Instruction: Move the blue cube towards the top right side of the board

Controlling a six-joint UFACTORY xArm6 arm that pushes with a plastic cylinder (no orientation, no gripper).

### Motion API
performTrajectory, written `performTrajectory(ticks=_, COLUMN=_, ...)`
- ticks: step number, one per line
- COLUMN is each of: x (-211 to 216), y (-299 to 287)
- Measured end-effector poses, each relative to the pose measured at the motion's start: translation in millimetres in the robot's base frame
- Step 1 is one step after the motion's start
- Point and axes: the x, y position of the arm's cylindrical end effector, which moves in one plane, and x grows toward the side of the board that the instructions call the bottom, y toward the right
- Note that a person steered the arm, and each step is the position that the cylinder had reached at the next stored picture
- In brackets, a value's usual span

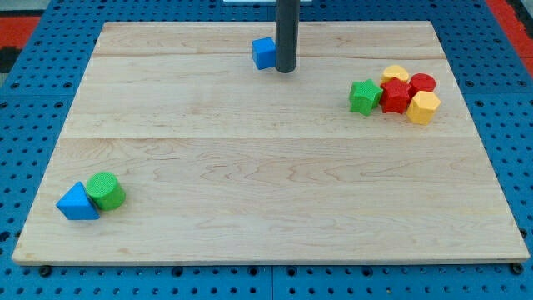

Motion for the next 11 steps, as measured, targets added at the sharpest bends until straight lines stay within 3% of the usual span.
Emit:
performTrajectory(ticks=1, x=-12, y=-69)
performTrajectory(ticks=2, x=-17, y=-102)
performTrajectory(ticks=7, x=-48, y=47)
performTrajectory(ticks=8, x=-53, y=48)
performTrajectory(ticks=9, x=-32, y=41)
performTrajectory(ticks=11, x=-51, y=3)
